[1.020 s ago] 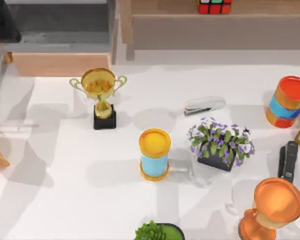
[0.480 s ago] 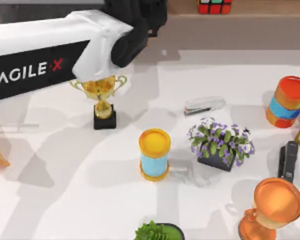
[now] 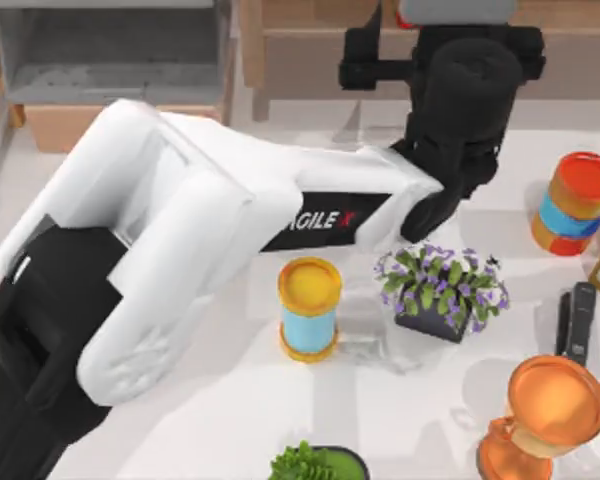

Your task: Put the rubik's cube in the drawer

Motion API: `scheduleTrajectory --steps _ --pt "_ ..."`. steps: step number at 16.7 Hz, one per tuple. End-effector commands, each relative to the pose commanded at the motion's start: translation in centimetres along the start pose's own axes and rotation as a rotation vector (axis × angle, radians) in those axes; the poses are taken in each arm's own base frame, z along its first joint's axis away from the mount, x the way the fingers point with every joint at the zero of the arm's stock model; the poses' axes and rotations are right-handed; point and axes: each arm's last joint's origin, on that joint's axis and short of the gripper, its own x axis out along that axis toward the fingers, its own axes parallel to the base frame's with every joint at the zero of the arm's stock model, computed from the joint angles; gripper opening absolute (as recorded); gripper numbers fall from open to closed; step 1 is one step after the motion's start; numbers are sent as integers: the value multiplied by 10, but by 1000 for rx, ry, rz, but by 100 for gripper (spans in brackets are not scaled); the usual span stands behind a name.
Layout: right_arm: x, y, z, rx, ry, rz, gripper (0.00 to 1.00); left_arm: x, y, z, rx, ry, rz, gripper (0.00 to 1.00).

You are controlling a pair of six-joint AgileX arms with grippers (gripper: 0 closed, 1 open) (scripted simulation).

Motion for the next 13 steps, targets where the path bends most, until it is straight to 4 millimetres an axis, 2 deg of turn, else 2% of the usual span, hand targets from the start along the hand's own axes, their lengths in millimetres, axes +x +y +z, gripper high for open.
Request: scheduleTrajectory --steps 2,8,13 --pt "0 0 0 0 0 0 100 -2 -6 -11 9 10 -4 100" --pt "0 0 0 0 0 0 100 -1 -4 -12 13 13 -2 100" --pt "0 0 0 0 0 0 100 22 -8 -11 9 10 -4 100"
